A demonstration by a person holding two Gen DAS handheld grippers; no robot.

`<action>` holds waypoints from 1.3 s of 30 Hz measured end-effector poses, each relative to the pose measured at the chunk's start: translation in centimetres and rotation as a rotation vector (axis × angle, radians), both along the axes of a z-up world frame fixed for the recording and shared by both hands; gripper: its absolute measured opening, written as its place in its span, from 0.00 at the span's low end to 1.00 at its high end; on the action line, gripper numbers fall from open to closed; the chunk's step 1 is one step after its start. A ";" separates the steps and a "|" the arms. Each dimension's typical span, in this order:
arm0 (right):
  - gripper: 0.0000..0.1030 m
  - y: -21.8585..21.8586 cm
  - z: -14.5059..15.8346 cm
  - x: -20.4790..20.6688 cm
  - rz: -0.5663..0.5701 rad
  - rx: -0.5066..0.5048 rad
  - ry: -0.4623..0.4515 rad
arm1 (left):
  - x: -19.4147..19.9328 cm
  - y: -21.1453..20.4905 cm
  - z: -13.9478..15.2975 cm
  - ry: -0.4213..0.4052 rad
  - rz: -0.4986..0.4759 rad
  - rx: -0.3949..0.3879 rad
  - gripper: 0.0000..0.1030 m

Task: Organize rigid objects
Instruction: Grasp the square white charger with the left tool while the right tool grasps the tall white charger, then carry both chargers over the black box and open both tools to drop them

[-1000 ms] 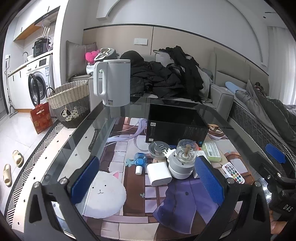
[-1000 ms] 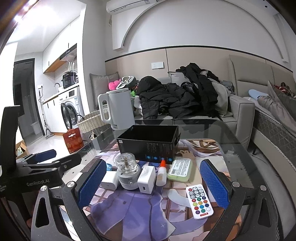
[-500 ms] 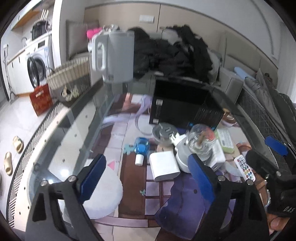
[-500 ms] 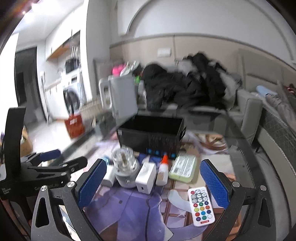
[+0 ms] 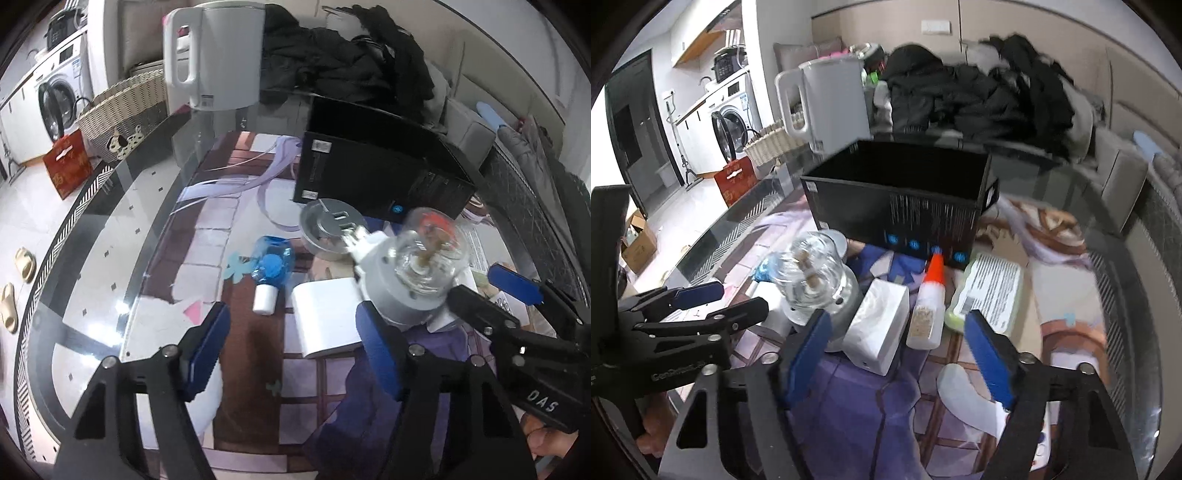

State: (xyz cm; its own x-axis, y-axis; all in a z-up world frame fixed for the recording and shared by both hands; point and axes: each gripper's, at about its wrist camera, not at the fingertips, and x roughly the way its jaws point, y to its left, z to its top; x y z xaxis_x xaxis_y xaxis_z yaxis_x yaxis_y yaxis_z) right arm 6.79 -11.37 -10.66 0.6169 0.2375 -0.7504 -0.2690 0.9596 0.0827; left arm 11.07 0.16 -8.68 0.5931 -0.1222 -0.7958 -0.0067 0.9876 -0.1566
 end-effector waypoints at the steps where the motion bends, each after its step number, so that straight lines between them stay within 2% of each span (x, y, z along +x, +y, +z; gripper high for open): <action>1: 0.69 0.2 -0.2 0.1 0.003 -0.001 0.006 | 0.1 -0.2 -0.1 0.007 -0.014 -0.009 0.67; 3: 0.65 0.5 -0.3 0.1 0.013 -0.016 0.000 | 0.3 -0.6 -0.3 0.019 -0.036 -0.023 0.62; 5: 0.58 0.8 -0.4 0.3 0.025 -0.026 0.001 | 0.6 -1.3 -0.5 0.039 -0.057 -0.021 0.42; 7: 0.51 0.6 -0.7 0.8 0.023 -0.013 0.020 | 0.8 -1.6 -0.9 0.058 -0.062 0.000 0.41; 11: 0.41 0.5 -0.9 0.9 0.032 -0.014 0.038 | 0.6 -1.5 -0.9 0.071 -0.071 -0.023 0.40; 13: 0.30 0.5 -1.2 0.8 0.048 -0.002 0.060 | 0.3 -1.4 -0.8 0.073 -0.082 -0.026 0.40; 16: 0.23 0.4 -1.3 0.4 0.063 -0.016 0.058 | -0.4 -1.1 -0.8 0.073 -0.106 -0.026 0.40; 28: 0.23 0.0 -1.3 -4.2 0.116 0.038 0.094 | -4.0 0.9 -0.7 0.071 -0.163 -0.059 0.42; 34: 0.28 0.5 -1.7 -4.0 0.102 0.025 0.100 | -3.3 0.8 -0.6 0.069 -0.166 -0.068 0.42; 39: 0.30 1.1 -1.9 -3.5 0.113 0.003 0.095 | -3.0 0.2 -0.7 0.069 -0.167 -0.038 0.41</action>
